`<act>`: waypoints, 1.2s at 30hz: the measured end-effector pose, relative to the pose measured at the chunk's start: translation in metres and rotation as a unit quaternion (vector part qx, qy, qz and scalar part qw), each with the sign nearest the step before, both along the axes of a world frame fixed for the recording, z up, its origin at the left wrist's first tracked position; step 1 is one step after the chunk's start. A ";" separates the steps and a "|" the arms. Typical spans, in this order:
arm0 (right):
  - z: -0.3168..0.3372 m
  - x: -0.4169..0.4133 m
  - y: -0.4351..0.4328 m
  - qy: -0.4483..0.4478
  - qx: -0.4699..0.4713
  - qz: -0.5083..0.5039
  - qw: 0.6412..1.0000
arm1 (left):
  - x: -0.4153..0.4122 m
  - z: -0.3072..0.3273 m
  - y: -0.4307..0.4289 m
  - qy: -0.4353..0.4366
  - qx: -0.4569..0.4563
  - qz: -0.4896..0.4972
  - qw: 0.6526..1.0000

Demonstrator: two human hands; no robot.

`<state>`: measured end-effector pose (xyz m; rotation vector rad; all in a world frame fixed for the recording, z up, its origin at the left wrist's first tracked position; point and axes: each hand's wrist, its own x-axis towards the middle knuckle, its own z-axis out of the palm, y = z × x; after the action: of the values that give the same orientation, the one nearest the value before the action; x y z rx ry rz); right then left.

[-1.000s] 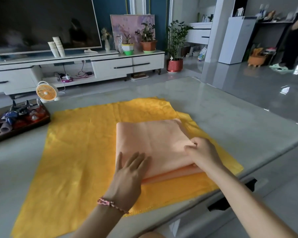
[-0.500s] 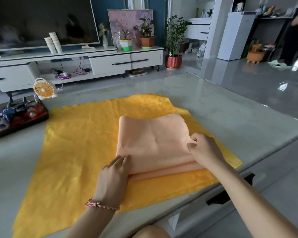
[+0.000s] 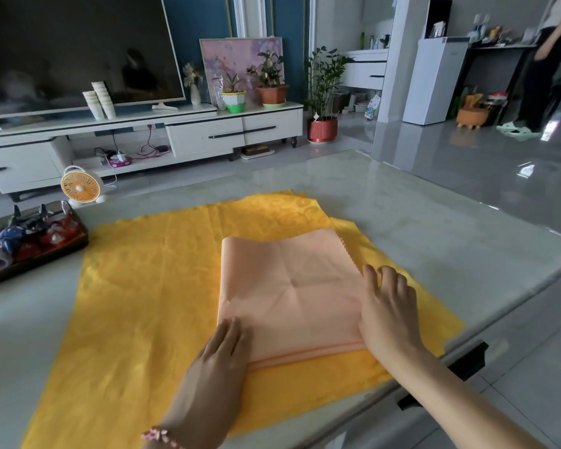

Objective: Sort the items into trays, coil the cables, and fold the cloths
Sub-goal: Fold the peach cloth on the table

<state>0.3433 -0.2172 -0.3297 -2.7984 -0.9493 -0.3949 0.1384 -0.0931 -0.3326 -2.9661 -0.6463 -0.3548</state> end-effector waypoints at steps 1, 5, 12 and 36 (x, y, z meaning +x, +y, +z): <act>0.005 -0.003 0.002 -0.008 0.026 0.034 0.999 | -0.001 -0.001 0.003 -0.014 -0.004 -0.005 1.000; 0.020 -0.035 0.008 0.146 0.109 0.269 0.946 | -0.003 0.000 0.006 -0.045 -0.047 -0.015 0.998; 0.005 -0.051 0.009 0.138 0.001 0.380 0.915 | -0.003 -0.002 0.014 -0.124 -0.172 -0.011 0.977; 0.060 -0.033 -0.006 0.387 -0.034 0.378 0.840 | -0.036 0.009 0.038 -0.206 -0.325 -0.007 0.923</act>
<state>0.3102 -0.2234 -0.2698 -2.0047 -1.6529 0.8134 0.1020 -0.0548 -0.3239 -3.5497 -0.9407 -0.9531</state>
